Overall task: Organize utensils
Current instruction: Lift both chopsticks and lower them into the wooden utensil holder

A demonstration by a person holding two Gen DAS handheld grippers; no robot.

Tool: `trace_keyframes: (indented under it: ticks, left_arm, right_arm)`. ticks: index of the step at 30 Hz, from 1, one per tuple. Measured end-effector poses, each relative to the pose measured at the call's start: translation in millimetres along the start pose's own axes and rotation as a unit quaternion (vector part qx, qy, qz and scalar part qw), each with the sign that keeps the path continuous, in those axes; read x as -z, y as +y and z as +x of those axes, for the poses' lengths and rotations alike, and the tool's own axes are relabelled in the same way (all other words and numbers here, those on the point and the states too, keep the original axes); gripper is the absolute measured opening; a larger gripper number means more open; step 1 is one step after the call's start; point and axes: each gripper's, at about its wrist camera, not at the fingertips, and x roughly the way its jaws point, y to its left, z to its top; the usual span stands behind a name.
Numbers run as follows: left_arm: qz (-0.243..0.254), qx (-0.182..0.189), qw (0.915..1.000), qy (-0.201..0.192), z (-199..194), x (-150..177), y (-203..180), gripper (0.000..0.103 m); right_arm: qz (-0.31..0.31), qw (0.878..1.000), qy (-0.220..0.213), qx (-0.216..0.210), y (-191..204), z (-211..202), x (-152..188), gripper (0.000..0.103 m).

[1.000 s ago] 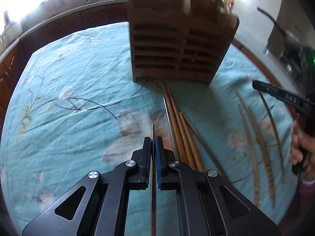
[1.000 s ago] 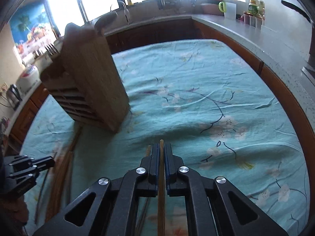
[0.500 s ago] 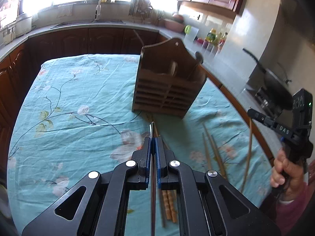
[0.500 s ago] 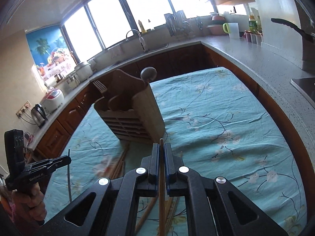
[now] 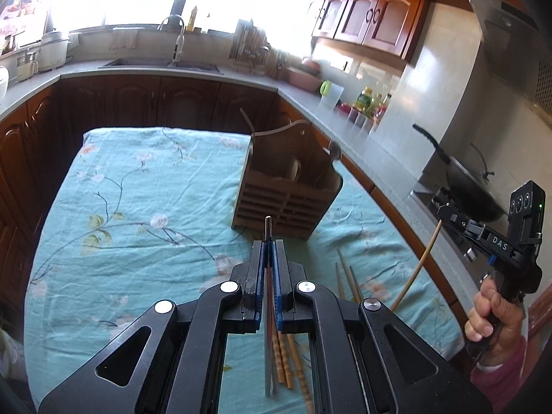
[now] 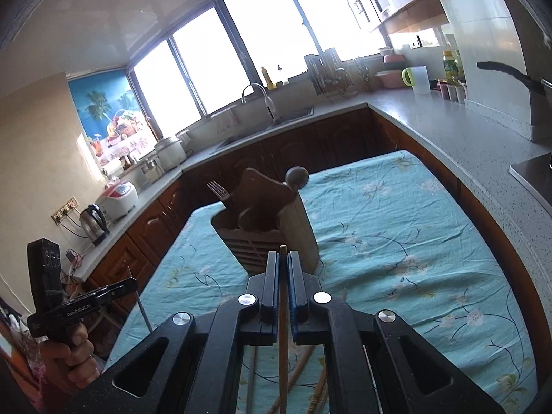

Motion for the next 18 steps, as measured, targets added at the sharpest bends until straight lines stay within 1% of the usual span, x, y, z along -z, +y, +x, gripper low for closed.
trace_keyframes:
  ticks: [5, 13, 18]
  left_arm:
    - [-0.006, -0.001, 0.9999, -0.016, -9, -6, 4, 0.004]
    - [-0.017, -0.003, 0.9995, -0.027, -12, -11, 8, 0.004]
    - [-0.018, 0.000, 0.9991, -0.038, -13, -21, 7, 0.004]
  right_arm:
    - [-0.007, 1.000, -0.022, -0.003, 8, -7, -9, 0.004]
    - [-0.005, 0.999, -0.032, -0.008, 12, -5, -14, 0.004]
    - [-0.003, 0.999, -0.039, -0.008, 11, -3, -21, 0.004]
